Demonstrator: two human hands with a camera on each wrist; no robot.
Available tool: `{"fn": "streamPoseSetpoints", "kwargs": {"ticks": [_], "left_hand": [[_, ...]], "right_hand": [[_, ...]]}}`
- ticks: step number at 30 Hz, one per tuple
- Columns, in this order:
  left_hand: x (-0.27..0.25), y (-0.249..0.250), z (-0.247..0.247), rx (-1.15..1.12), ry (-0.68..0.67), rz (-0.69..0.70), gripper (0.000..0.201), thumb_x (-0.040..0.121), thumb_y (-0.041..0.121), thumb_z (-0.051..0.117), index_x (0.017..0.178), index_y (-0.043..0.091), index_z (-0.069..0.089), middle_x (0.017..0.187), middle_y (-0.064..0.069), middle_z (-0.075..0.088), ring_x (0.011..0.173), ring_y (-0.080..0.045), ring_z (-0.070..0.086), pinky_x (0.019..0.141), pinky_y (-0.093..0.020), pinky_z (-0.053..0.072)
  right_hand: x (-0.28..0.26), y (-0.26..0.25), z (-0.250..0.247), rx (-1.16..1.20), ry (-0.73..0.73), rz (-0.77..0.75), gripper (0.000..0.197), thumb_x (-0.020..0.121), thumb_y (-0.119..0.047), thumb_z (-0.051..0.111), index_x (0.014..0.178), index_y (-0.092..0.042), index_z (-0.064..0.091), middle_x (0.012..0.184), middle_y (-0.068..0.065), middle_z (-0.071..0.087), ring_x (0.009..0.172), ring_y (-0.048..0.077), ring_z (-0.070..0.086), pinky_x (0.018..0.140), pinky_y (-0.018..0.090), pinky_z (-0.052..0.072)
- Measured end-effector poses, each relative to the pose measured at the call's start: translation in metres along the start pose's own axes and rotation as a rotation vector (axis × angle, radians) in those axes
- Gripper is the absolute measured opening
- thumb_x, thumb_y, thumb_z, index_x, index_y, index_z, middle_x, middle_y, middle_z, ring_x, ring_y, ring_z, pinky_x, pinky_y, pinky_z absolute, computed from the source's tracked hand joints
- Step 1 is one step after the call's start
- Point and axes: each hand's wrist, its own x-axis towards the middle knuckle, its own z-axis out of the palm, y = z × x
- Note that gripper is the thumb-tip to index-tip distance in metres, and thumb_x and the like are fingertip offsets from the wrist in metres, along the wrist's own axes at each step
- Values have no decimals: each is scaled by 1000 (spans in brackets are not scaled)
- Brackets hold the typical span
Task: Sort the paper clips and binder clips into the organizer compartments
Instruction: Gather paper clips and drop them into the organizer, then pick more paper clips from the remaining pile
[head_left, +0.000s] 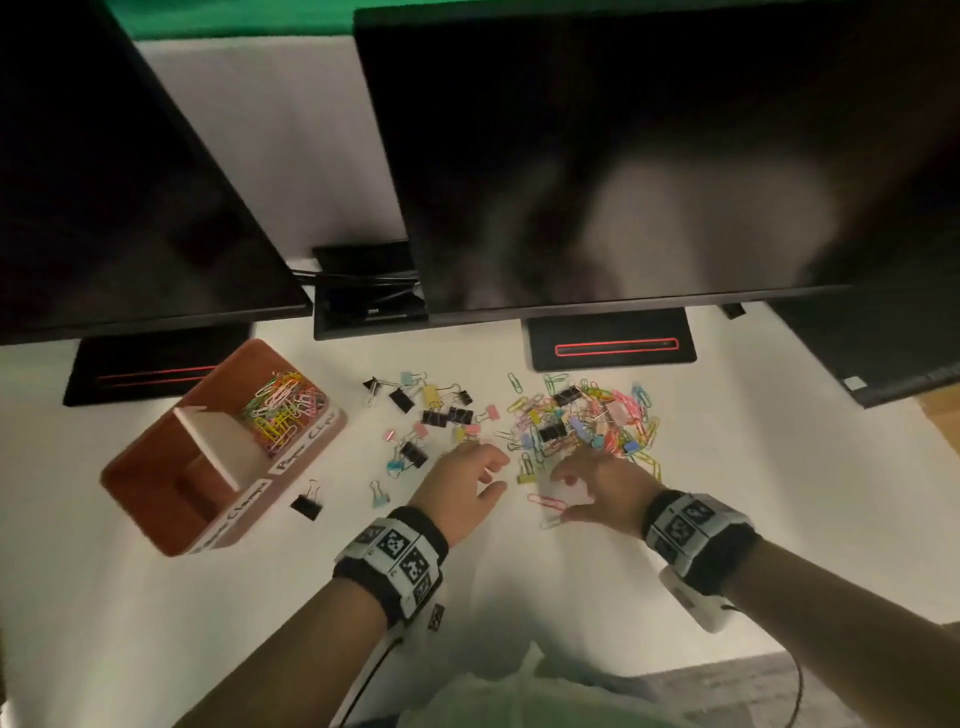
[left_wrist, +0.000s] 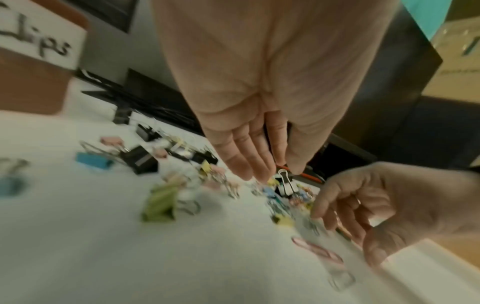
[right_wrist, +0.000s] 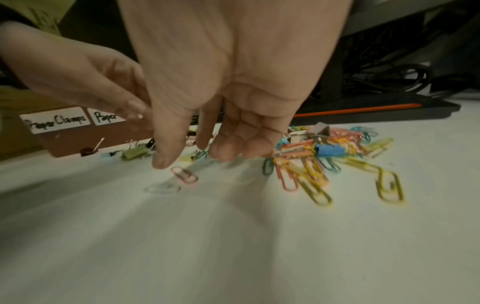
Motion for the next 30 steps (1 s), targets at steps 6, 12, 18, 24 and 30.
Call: {"fn": "streamPoseSetpoints", "kwargs": {"ticks": [6,12,18,24,30], "left_hand": [[27,21,38,85,13,-61,39,86,15,59,125,18,52,123,-4,47,104,-19,55,94,-32,48],[36,20,47,69,104,-161,22,84,14,63,106,13,60,114,-3,47,89,-10,49,82,-17,41],[25,10,42,2,94,-225,47,78,-9,54,117,17,55,119,-1,46,96,-14,51,82,-25,51],[27,8,42,65,157,-235,35,77,5,65,110,12,58,112,-2,49,100,-17,51,91,-32,47],[32,11,43,29,168,-248,30,81,3,62,109,13,58,93,1,54,83,-12,52,78,-23,46]], "right_hand": [[6,8,25,0,5,-112,49,79,-39,67,125,-29,51,116,-2,52,99,18,54,86,35,50],[11,7,25,-15,-5,-150,25,88,-40,56,99,-18,65,104,2,57,98,21,53,83,36,49],[13,20,19,11,-57,-130,23,91,-31,56,100,-12,66,104,6,62,99,22,55,87,32,45],[12,26,19,8,-40,-172,15,90,-18,56,98,-9,65,109,8,58,99,23,54,89,31,44],[23,34,0,62,120,-200,34,89,-18,58,122,-15,53,117,9,60,104,26,56,90,37,48]]}}
